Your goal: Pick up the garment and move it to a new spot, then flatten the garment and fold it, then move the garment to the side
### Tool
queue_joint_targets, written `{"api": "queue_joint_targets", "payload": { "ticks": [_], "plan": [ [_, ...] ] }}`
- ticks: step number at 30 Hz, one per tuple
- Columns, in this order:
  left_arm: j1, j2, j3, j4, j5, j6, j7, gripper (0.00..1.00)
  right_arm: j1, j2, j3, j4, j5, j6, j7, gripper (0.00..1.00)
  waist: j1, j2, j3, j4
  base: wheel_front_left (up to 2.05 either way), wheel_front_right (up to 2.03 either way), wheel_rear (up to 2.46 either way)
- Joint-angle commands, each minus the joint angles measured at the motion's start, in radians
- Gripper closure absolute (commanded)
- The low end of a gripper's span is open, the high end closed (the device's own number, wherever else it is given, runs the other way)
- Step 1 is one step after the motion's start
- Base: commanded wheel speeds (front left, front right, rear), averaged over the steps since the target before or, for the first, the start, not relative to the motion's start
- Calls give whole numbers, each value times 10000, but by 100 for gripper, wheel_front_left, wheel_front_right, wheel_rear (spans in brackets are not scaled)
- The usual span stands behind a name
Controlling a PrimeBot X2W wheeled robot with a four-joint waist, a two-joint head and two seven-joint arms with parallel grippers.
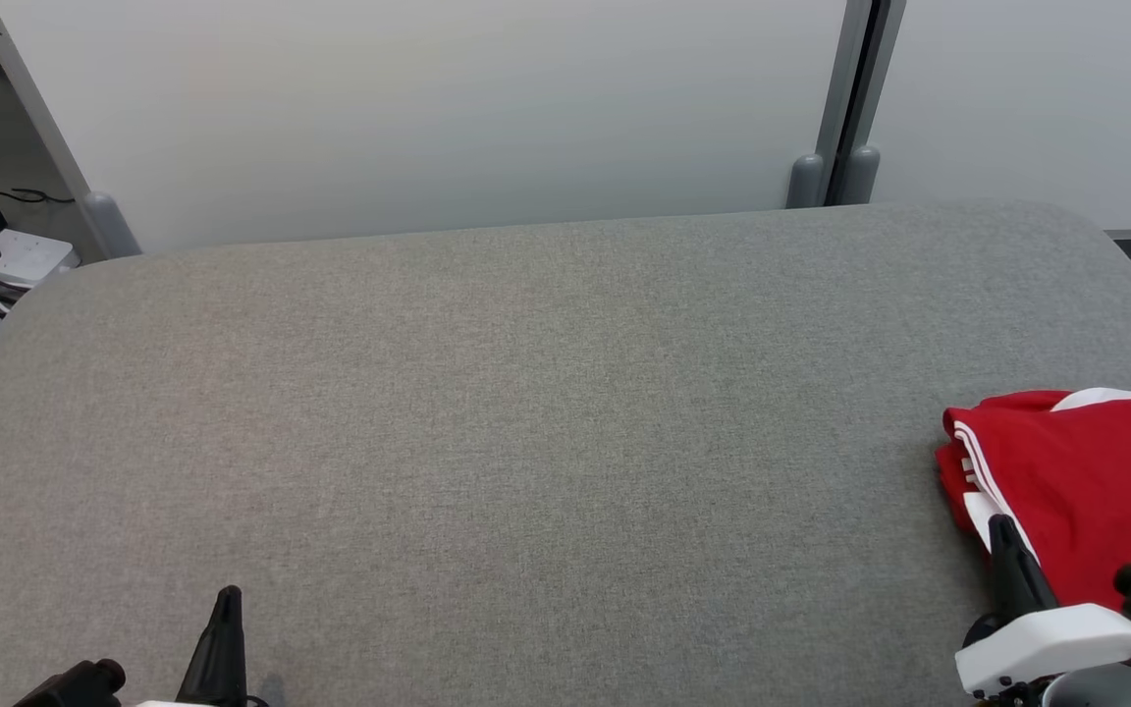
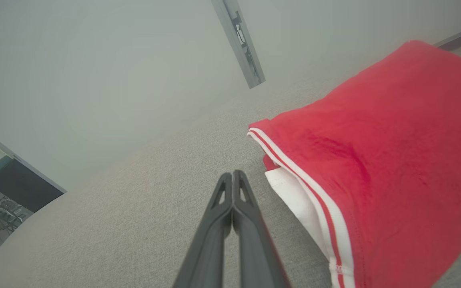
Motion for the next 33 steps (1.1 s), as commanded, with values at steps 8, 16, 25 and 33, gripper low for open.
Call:
{"api": "queue_joint_targets", "payload": {
  "ticks": [8,16,25,33],
  "plan": [
    [-617,111,173,-381,-1097,1,270,100,-228,-170,-7,-510,1232,1,283,100,-1,-1,39,52,0,0,0],
    [-722,91,201,-456,-1973,2,506,100,-201,-184,-28,-675,2249,1,514,100,-1,-1,77,103,0,0,0],
    [-839,68,232,-539,-2954,2,771,100,-171,-201,-51,-860,3390,1,772,100,-1,-1,120,159,0,0,0],
    [-944,48,259,-613,-3830,2,1007,100,-144,-216,-71,-1026,4408,1,1002,100,-1,-1,158,209,0,0,0]
  ]
}}
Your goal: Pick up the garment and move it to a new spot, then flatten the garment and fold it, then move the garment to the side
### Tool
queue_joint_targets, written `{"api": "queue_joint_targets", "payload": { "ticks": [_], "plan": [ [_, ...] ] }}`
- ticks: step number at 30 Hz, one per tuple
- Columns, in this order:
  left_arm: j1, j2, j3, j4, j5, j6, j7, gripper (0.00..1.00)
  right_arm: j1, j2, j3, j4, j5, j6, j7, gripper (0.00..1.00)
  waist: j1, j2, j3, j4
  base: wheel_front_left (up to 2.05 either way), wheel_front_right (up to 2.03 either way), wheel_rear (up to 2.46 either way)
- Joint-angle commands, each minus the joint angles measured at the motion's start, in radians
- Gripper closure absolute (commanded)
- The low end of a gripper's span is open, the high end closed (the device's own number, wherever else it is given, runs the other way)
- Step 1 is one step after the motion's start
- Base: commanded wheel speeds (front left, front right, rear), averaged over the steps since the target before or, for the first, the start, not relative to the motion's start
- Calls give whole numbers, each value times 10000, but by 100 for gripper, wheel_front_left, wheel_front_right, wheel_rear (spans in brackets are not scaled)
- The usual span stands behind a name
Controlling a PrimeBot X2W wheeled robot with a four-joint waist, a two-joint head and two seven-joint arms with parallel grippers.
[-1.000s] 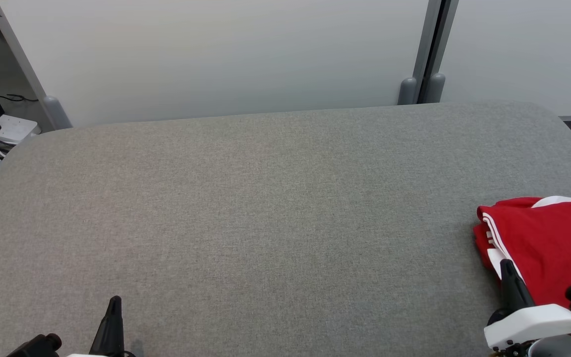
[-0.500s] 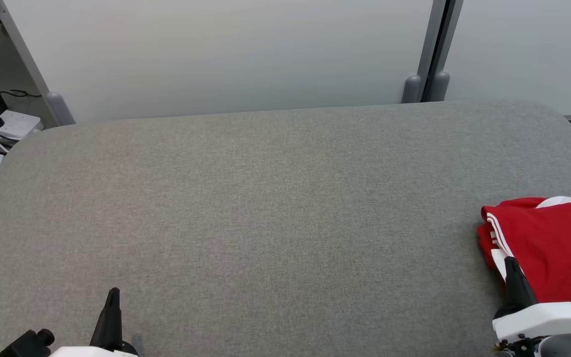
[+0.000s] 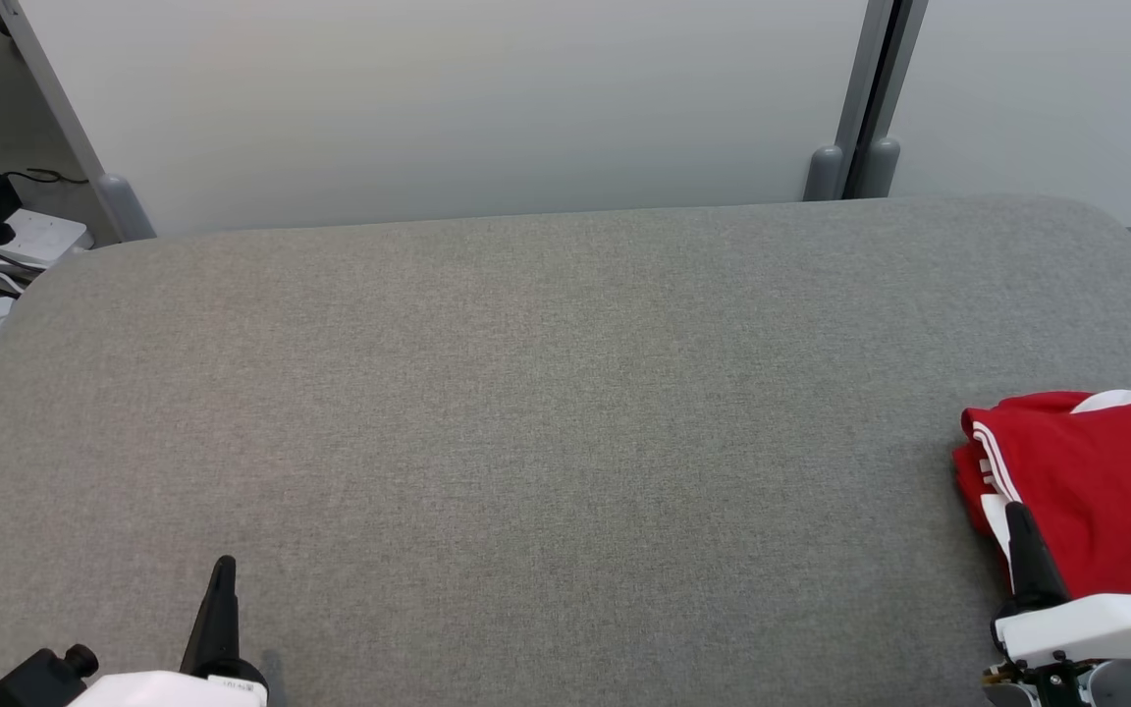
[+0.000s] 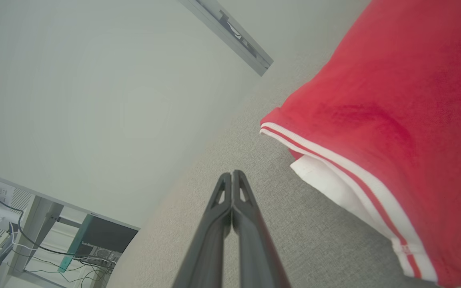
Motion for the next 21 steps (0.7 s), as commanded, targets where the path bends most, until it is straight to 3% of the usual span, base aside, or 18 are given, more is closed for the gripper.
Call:
{"api": "queue_joint_targets", "payload": {
  "ticks": [1,21],
  "plan": [
    [-598,105,218,-327,-328,0,80,100,-190,-168,106,-381,397,1,104,100,-1,0,8,11,0,0,0],
    [-847,57,281,-503,-2406,1,639,100,-126,-203,58,-773,2811,1,650,100,-1,0,98,130,0,0,0]
  ]
}}
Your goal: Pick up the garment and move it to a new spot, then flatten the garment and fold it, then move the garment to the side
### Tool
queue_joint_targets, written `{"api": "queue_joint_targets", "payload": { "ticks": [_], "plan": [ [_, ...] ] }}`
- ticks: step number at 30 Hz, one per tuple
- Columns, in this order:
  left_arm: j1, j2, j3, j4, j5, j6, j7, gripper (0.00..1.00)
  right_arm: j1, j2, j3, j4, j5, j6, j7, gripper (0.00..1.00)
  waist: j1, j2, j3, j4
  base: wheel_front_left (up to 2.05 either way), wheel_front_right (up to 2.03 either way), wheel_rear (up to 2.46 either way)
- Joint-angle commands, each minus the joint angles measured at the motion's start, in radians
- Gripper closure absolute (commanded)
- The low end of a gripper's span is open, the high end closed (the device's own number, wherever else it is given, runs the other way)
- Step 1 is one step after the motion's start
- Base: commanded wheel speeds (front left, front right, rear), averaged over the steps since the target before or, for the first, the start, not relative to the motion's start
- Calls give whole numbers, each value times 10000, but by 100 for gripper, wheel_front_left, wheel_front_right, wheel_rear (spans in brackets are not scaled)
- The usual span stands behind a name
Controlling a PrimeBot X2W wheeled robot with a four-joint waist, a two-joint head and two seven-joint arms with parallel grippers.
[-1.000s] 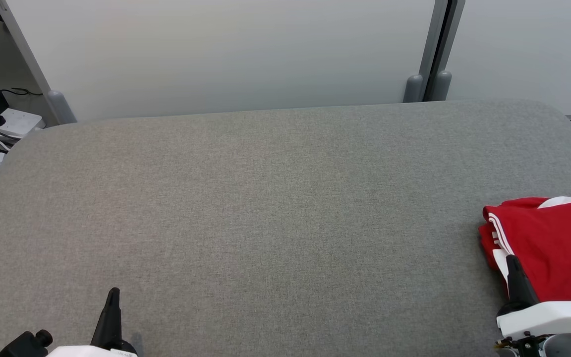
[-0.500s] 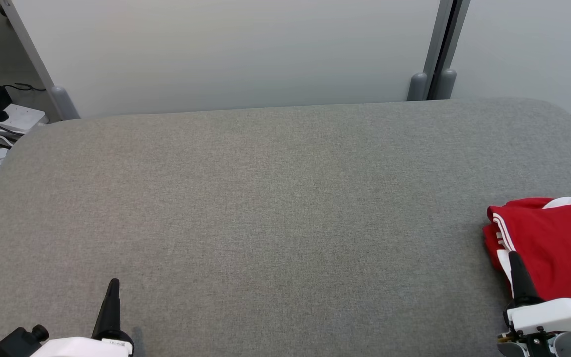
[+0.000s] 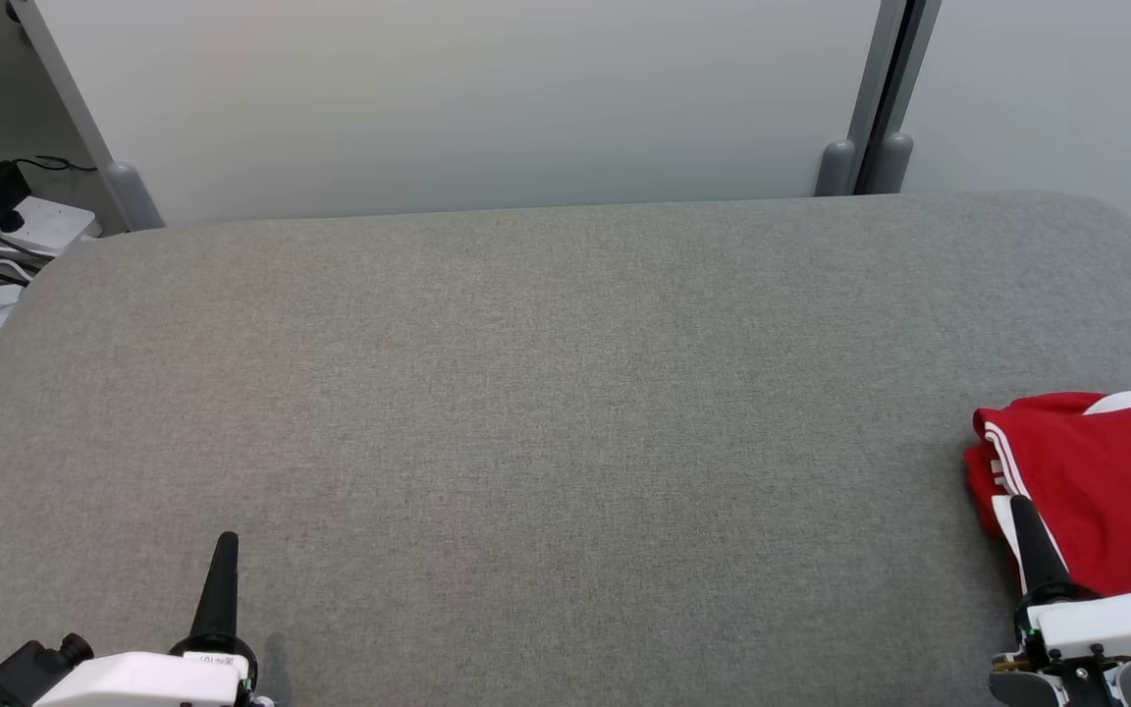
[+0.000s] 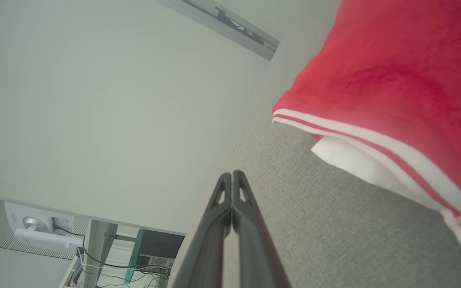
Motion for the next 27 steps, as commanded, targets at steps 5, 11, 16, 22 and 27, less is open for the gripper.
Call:
{"api": "queue_joint_targets", "payload": {
  "ticks": [5,11,16,22,27],
  "plan": [
    [-610,92,270,-326,-814,1,202,100,-203,-168,129,-460,934,3,234,100,-1,0,28,37,0,0,0],
    [-688,76,290,-382,-1471,1,378,100,-183,-180,114,-584,1697,2,406,100,-1,0,57,75,0,0,0],
    [-754,64,306,-428,-2018,1,525,100,-166,-189,101,-687,2333,2,550,100,-1,0,80,106,0,0,0],
    [-832,49,326,-483,-2672,1,701,100,-146,-200,86,-810,3093,2,722,100,-1,0,109,144,0,0,0],
    [-897,36,343,-530,-3220,2,848,100,-129,-209,74,-914,3729,2,866,100,-1,0,132,175,0,0,0]
  ]
}}
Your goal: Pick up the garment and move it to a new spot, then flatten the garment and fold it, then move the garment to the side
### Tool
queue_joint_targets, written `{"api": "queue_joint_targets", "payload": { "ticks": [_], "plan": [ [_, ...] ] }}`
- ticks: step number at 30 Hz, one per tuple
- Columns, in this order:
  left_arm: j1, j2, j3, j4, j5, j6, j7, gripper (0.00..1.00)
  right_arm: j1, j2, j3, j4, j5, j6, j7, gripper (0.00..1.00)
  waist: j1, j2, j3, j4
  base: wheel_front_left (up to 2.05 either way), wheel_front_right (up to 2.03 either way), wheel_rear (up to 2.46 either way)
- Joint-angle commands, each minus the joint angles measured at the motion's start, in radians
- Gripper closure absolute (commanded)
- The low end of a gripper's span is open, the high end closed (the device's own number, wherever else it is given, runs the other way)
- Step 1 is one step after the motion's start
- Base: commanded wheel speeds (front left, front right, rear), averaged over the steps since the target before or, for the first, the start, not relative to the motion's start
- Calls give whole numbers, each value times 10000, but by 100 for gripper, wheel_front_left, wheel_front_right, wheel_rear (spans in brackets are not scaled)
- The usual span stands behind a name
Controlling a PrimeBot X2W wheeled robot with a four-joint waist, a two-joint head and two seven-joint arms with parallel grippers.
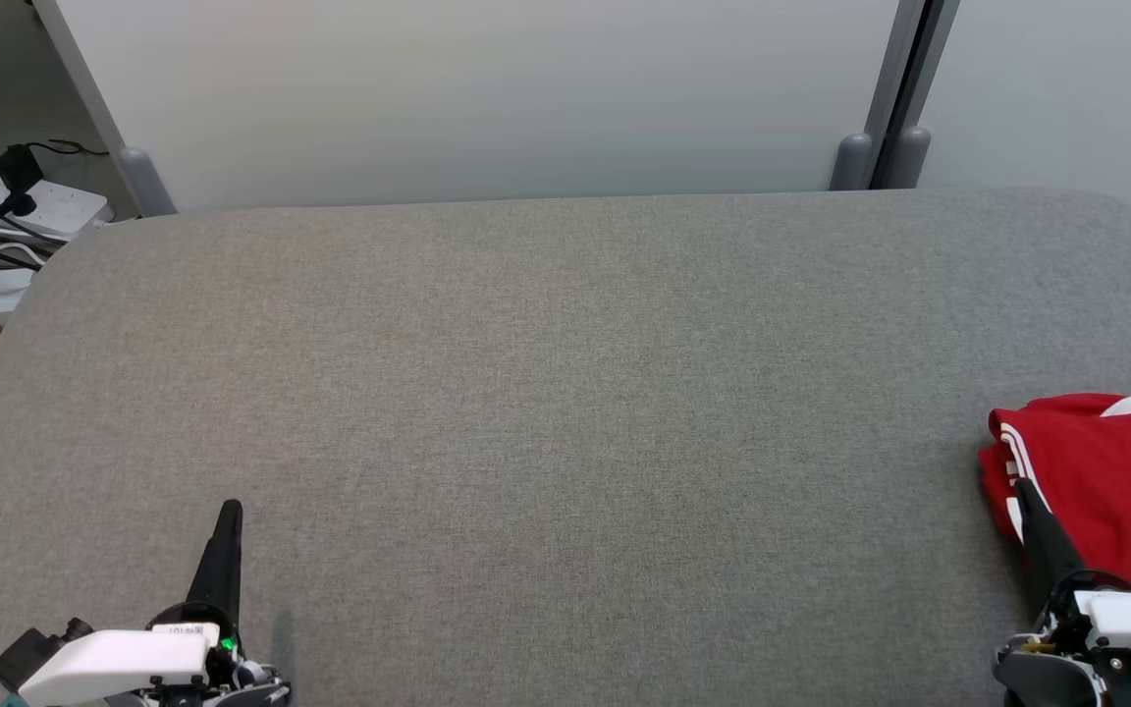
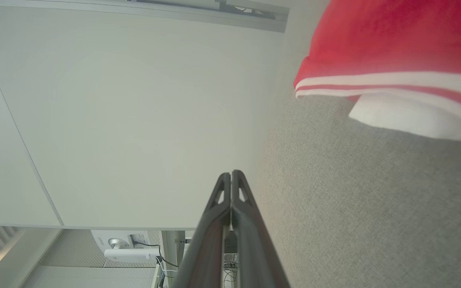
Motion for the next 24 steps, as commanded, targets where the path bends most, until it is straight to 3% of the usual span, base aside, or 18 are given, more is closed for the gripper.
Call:
{"api": "queue_joint_targets", "payload": {
  "ticks": [1,6,24],
  "plan": [
    [-619,82,321,-330,-407,2,105,100,-178,-154,157,-418,479,2,164,100,0,0,10,15,0,0,0],
    [-684,69,338,-376,-954,2,252,100,-161,-163,145,-522,1115,2,308,100,-1,0,34,46,0,0,0],
    [-689,68,338,-380,-996,2,263,100,-160,-164,144,-529,1164,2,318,100,-1,0,36,48,0,0,0]
  ]
}}
